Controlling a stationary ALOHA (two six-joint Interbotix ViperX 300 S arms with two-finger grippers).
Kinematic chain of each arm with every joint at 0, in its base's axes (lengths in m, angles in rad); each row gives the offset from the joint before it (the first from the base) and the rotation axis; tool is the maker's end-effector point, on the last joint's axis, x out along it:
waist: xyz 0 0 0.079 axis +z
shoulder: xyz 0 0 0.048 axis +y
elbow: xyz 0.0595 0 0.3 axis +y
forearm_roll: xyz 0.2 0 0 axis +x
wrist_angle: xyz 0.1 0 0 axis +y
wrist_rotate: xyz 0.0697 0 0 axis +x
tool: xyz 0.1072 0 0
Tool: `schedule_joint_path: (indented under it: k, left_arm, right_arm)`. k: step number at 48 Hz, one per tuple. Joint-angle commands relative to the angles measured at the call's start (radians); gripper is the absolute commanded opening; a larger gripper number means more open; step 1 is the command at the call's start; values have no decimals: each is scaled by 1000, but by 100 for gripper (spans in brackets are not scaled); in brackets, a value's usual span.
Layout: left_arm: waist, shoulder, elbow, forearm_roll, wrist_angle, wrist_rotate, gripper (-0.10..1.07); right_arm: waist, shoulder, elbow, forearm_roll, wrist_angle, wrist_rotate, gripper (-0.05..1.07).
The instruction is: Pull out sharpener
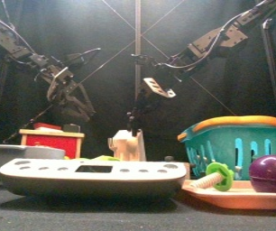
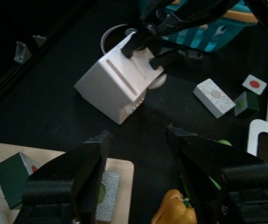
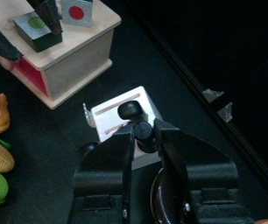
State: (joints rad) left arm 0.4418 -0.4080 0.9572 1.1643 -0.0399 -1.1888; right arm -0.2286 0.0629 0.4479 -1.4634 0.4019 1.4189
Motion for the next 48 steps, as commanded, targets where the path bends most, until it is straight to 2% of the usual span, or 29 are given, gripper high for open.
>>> schedule_joint_path:
  k: [1,18,27,32,36,40,44,48]
  left_arm:
    - [3,-3,-14,-2,-2,-2,89]
    - [5,-3,-5,-2,-2,-2,89]
    - [5,3,-15,-37,-17,-3,89]
    - [3,67,-46,-89,-98,-2,89]
    - [5,158,-94,-112,-178,-2,89]
    - [6,230,-129,-137,-224,3,81]
    - [15,256,-146,-143,-249,9,66]
    - [23,279,-161,-198,-302,38,50]
  right_arm:
    - [2,-15,-15,11,-3,3,56]
    - [11,-71,-32,3,5,3,56]
    - [35,-74,-15,-21,28,3,56]
    - [37,-63,-3,-6,28,5,56]
    - [37,-57,-3,-3,28,5,56]
    - [34,-57,-3,-3,28,5,56]
    - [35,-51,0,-2,28,5,56]
    - [35,-37,0,6,28,5,56]
